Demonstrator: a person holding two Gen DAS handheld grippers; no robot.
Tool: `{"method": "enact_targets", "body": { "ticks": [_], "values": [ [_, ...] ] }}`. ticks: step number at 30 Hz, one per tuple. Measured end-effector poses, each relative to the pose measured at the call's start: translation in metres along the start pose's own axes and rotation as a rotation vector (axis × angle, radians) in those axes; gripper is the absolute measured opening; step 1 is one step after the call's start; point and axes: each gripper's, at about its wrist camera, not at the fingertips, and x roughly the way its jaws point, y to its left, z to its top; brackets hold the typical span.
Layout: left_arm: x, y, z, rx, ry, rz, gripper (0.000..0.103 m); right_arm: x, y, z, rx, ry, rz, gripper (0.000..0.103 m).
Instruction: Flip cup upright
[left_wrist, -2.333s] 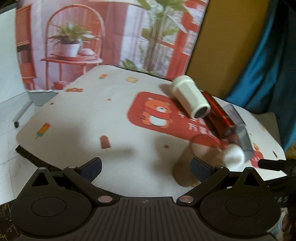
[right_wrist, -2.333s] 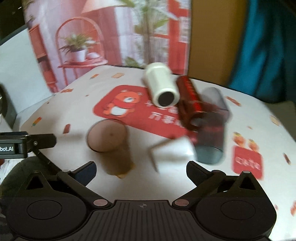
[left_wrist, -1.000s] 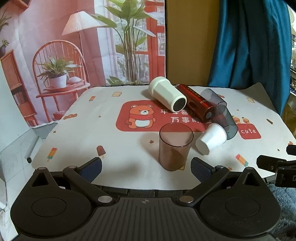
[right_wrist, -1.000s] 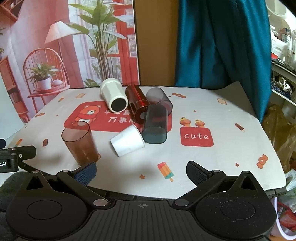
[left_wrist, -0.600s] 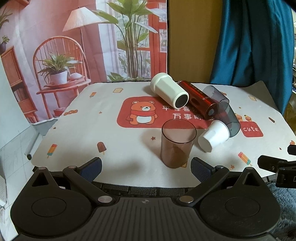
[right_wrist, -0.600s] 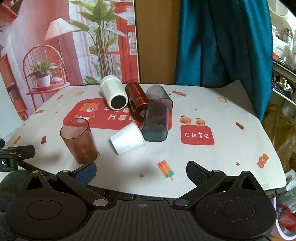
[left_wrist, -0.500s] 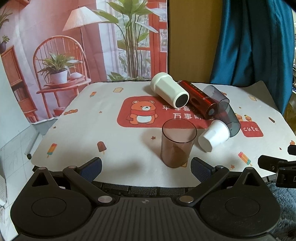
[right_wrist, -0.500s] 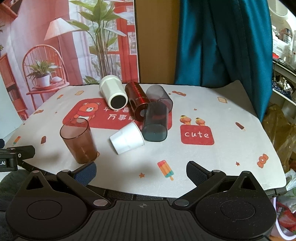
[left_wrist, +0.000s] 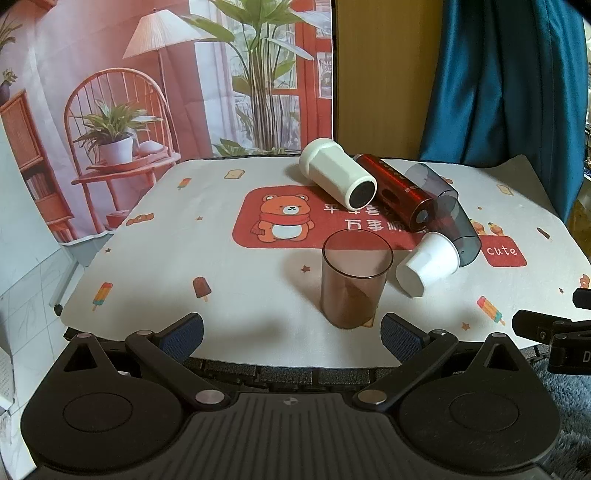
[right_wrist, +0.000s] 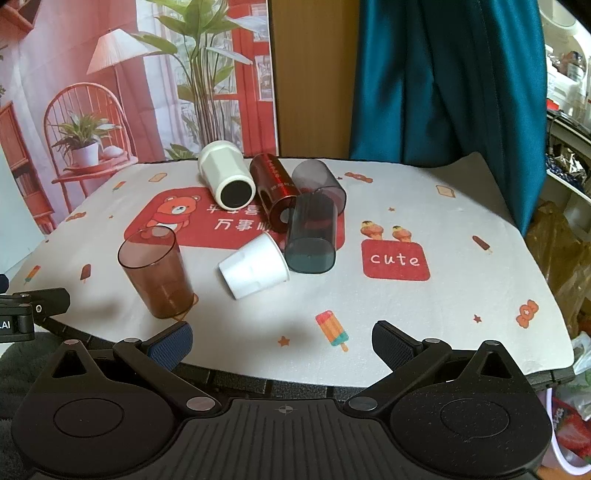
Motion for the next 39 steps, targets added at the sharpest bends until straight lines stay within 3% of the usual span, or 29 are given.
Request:
{"method": "enact_targets", "body": {
  "ticks": [39],
  "values": [
    [0.0003,0.0004,-0.0015,0.0,0.003,-0.002,0.103,0.0021,-0.0002,-0.0026,0.004,0.006,0.0,0.103]
  ]
}}
